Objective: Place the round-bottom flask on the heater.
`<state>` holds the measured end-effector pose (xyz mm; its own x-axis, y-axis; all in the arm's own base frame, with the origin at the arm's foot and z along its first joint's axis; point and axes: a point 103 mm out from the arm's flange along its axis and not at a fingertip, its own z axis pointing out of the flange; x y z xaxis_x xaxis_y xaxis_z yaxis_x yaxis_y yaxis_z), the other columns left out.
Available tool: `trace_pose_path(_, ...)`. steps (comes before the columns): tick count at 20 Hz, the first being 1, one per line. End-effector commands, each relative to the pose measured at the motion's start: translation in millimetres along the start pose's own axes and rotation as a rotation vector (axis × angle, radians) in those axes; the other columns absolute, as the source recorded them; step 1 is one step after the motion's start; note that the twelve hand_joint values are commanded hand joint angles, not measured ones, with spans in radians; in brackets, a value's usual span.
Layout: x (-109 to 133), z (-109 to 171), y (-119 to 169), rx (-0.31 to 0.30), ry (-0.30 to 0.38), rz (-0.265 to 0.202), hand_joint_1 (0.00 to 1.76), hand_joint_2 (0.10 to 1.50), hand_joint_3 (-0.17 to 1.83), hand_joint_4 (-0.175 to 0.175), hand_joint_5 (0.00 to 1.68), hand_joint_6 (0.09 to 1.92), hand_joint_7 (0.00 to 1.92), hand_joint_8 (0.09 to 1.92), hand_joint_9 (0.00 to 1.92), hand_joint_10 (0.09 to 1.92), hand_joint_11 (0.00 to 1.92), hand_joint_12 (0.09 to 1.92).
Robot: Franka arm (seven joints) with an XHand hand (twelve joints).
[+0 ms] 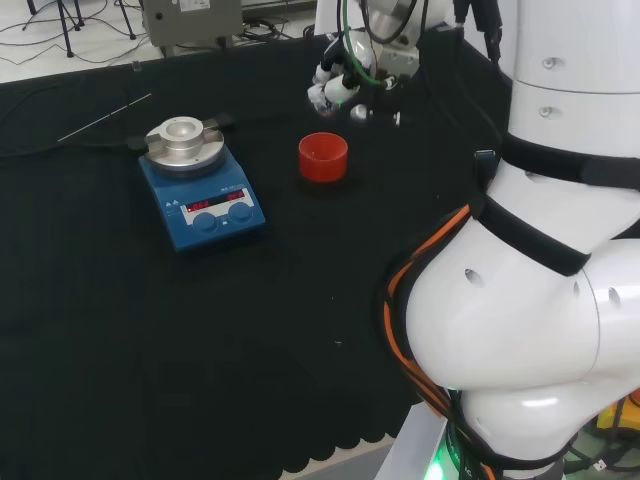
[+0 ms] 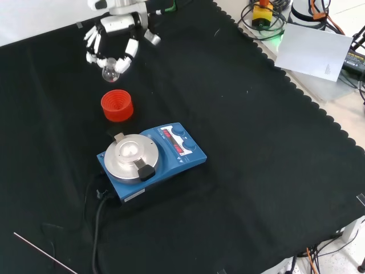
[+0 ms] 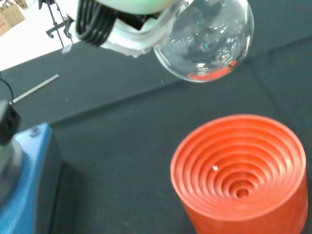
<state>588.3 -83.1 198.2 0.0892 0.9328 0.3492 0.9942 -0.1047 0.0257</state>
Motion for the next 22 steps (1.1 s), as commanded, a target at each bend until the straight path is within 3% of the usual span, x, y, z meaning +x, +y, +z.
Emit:
trace_pose_path(1, 15, -22, -14, 0.022, 0.011, 0.015, 1.12, 0.74, 0.48, 0.175, 1.30, 0.56, 0.71, 0.56, 0.87, 0.49, 0.49, 1.27)
trace_pose_path(12, 56, -28, -2, 0.051, 0.021, -0.017, 1.12, 0.74, 0.49, 0.175, 1.30, 0.56, 0.71, 0.56, 0.86, 0.49, 0.49, 1.26)
trace_pose_path(22, 104, -8, 32, 0.088, 0.055, -0.064, 1.12, 0.73, 0.50, 0.175, 1.30, 0.55, 0.71, 0.56, 0.86, 0.49, 0.49, 1.26)
